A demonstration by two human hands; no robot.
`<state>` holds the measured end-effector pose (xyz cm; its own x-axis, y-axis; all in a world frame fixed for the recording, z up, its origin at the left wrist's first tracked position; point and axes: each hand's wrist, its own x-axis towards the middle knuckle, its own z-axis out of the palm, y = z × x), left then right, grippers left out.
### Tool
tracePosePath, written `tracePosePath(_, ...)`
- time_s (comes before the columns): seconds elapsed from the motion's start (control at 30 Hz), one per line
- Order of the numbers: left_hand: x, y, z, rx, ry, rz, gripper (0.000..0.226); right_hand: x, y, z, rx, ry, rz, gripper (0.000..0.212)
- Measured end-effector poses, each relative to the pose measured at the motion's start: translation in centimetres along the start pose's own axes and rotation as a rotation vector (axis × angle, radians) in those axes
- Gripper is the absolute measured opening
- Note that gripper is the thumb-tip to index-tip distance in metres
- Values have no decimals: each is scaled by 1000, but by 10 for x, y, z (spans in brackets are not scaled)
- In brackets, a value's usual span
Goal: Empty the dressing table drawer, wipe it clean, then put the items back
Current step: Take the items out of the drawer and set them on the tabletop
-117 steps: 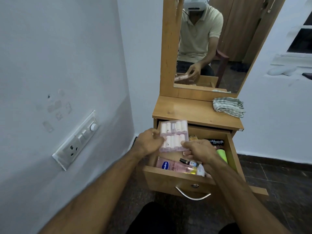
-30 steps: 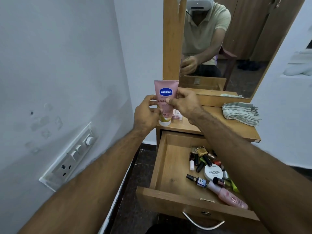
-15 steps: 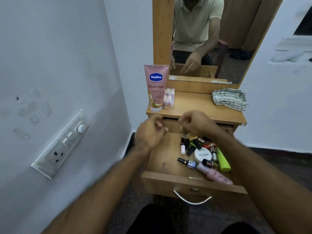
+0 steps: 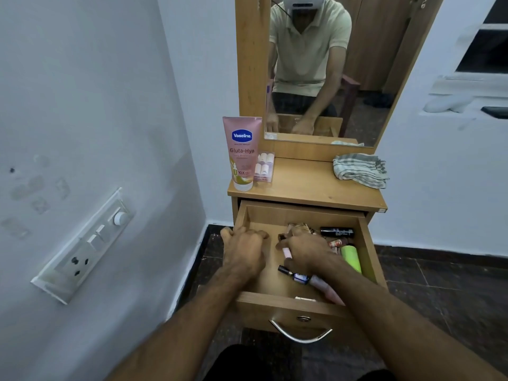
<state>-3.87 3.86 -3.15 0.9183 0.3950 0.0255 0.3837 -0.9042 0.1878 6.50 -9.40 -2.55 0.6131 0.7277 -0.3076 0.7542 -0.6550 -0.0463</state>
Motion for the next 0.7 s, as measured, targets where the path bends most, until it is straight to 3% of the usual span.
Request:
tracePosePath(0.1,0,1,3,-2,2,4,45,-1,-3,5,27,25,-19,38)
tracePosePath(0.23,-1,1,6,-18,17,44,40,-7,-4,7,239,163,29,20)
tracePosePath(0.5,-3,0,7,-154,101,67,21,-12,6,-40,761,285,-25,24)
tracePosePath(0.7,-5,0,4,-286,168,90,22,-19,5,-51,811,344,-14,12)
